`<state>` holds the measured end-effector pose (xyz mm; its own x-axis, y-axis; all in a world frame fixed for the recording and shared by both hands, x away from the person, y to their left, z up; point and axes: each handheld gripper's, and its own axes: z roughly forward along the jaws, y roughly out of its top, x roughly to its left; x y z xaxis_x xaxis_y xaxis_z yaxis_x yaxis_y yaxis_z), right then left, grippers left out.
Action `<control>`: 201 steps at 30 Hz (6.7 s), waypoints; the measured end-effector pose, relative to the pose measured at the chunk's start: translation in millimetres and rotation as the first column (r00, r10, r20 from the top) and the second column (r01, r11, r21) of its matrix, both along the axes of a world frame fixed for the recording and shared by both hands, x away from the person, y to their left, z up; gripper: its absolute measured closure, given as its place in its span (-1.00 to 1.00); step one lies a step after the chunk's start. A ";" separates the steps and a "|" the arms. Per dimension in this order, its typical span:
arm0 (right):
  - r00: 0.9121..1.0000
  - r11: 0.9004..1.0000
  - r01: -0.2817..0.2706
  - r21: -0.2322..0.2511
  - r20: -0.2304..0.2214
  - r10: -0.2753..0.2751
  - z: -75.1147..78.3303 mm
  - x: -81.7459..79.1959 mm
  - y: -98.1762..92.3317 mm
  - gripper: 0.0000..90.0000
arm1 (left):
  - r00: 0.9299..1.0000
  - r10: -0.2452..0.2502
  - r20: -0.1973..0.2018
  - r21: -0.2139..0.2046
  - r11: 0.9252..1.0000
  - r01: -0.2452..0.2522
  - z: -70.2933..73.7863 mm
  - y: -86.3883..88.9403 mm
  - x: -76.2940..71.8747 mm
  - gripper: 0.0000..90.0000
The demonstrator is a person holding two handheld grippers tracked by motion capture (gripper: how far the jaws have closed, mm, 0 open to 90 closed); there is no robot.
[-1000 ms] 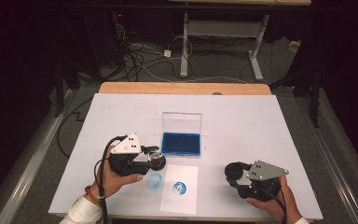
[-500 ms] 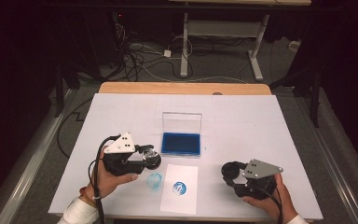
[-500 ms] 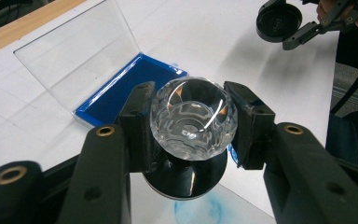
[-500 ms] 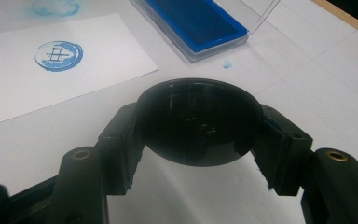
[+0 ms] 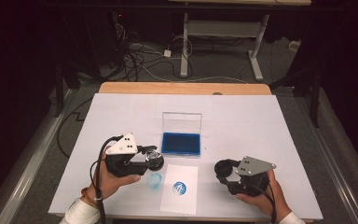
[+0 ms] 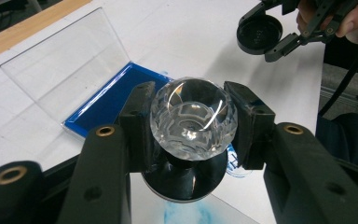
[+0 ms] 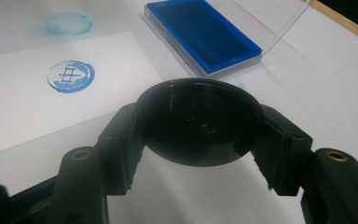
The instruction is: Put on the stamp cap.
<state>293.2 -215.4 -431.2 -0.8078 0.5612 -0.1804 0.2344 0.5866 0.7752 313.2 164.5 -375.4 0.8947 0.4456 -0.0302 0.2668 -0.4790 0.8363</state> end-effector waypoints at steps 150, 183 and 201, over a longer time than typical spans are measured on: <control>0.985 0.977 -0.171 0.127 -0.011 0.173 8.2 29.3 109.3 -0.14 | 0.994 -0.108 -0.016 -0.185 0.977 0.103 -13.7 -47.9 22.9 0.21; 0.988 0.984 -0.149 0.096 -0.016 0.152 1.5 32.0 108.8 -0.27 | 0.994 -0.108 -0.013 -0.182 0.978 0.104 -11.9 -47.8 22.3 0.21; 0.986 0.983 -0.167 0.077 -0.003 0.168 2.4 30.8 105.0 -0.45 | 0.996 -0.094 -0.001 -0.174 0.980 0.092 -8.1 -41.0 23.3 0.21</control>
<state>324.1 -110.4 -428.8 -0.8930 0.4294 -0.1346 0.1451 0.5579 0.8171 336.4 123.5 -383.5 0.9313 0.3477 -0.1086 0.2363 -0.3497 0.9066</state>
